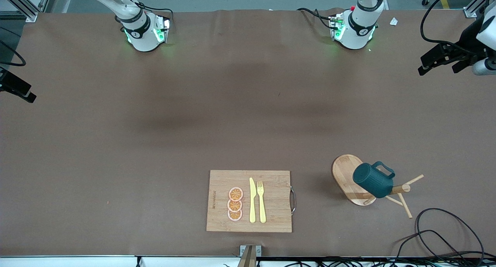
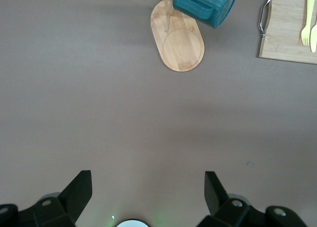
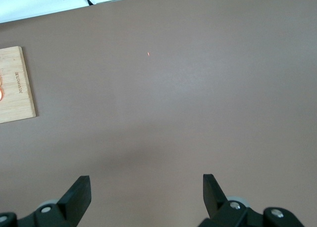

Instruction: Pass cup and hang on rack

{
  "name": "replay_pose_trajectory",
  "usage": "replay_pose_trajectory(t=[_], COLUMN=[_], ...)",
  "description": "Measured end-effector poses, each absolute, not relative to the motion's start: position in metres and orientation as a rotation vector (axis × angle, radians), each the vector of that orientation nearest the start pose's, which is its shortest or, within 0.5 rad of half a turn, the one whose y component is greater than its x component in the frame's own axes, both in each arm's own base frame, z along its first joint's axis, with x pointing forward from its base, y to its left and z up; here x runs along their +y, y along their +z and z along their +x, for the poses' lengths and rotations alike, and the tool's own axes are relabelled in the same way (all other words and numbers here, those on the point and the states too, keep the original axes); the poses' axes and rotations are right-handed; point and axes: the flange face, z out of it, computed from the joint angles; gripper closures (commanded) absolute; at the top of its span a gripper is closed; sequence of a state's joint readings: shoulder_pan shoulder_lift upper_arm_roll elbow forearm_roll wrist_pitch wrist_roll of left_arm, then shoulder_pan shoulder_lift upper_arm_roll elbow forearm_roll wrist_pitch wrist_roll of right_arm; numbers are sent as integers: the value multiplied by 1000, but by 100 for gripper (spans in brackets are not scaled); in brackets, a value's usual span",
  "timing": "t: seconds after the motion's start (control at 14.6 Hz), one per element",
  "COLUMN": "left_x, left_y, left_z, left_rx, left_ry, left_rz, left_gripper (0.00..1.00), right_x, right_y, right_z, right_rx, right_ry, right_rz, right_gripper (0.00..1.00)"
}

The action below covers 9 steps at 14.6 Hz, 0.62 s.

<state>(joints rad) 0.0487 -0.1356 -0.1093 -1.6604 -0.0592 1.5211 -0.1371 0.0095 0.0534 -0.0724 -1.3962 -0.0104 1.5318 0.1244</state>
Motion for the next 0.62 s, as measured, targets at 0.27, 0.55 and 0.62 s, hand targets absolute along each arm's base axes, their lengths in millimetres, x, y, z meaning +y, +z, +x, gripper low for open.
replay_pose_trajectory(t=[0.27,0.55,0.62], left_x=[-44,-45,-45], left_y=[649,650,651], left_z=[506,507,508], left_rx=[-112,-54,-34], left_ry=[8,-11,-18], left_rz=[-3183,-3186,-3186], left_gripper=[0,0,0], right_x=[-35,-35,-35], right_y=[673,673,673], right_z=[566,566,566], right_rx=[294,293,293], right_ry=[-130,-130,-130], right_rz=[-3137,-3137,-3137], right_gripper=[0,0,0])
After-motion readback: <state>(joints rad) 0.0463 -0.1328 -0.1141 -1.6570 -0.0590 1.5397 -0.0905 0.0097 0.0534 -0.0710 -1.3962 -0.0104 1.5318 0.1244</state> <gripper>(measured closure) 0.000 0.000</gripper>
